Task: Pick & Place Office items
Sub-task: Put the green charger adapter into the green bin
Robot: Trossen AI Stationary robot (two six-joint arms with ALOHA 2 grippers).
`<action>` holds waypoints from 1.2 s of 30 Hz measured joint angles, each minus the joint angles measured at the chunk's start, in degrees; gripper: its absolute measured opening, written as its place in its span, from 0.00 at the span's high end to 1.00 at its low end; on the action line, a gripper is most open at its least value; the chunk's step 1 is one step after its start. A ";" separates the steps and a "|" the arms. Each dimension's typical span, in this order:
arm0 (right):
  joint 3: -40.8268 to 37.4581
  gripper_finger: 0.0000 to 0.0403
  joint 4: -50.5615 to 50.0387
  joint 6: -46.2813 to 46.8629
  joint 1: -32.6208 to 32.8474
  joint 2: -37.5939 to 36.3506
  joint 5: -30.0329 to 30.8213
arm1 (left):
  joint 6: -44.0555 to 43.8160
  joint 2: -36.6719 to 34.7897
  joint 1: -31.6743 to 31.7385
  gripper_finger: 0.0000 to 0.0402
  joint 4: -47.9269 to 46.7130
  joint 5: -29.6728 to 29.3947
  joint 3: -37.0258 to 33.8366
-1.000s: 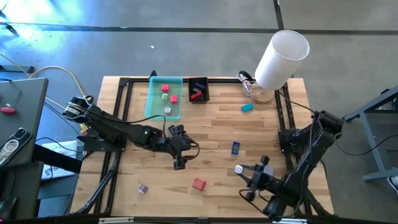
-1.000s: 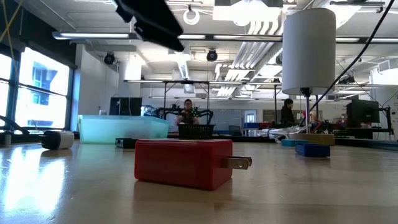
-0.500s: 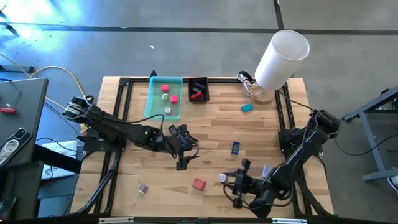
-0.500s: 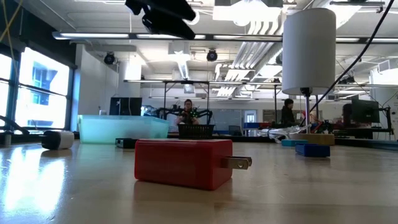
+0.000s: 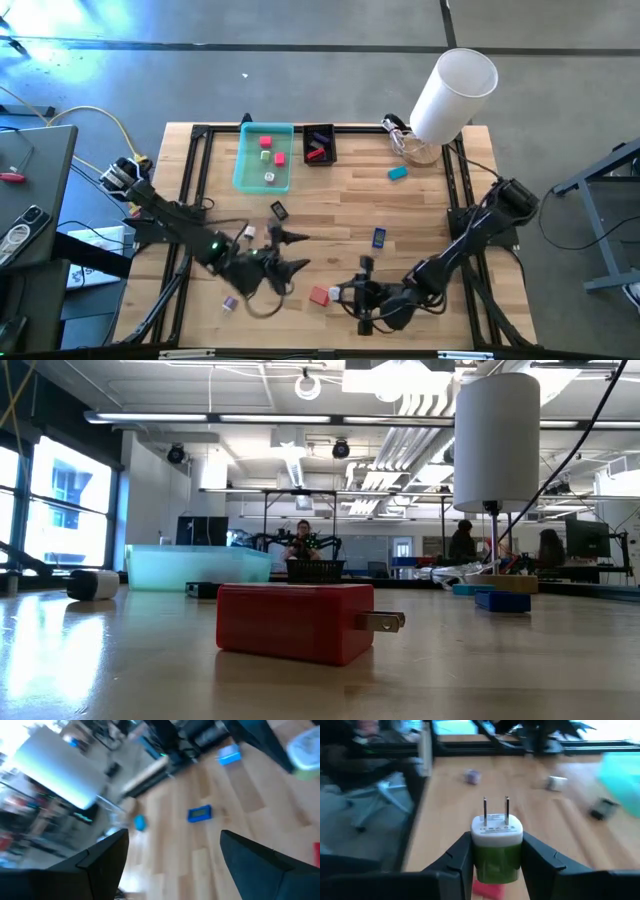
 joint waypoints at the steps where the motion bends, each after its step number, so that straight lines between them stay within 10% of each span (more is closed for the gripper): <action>1: -0.98 0.72 2.63 -1.13 -0.35 0.41 -1.43 | 1.26 0.00 -1.16 0.25 0.47 -2.69 0.00; 6: -5.89 0.72 16.68 -5.30 -1.25 1.19 -3.47 | 0.10 -0.02 -4.60 0.25 0.53 -12.73 0.00; 13: -8.75 0.72 33.79 -11.87 -2.70 1.03 -6.26 | 3.52 1.64 -6.57 0.25 0.58 -7.83 0.00; 36: -8.87 0.72 34.72 -12.82 -6.60 0.96 -13.08 | 8.45 6.12 -3.90 0.25 14.53 -5.71 -0.02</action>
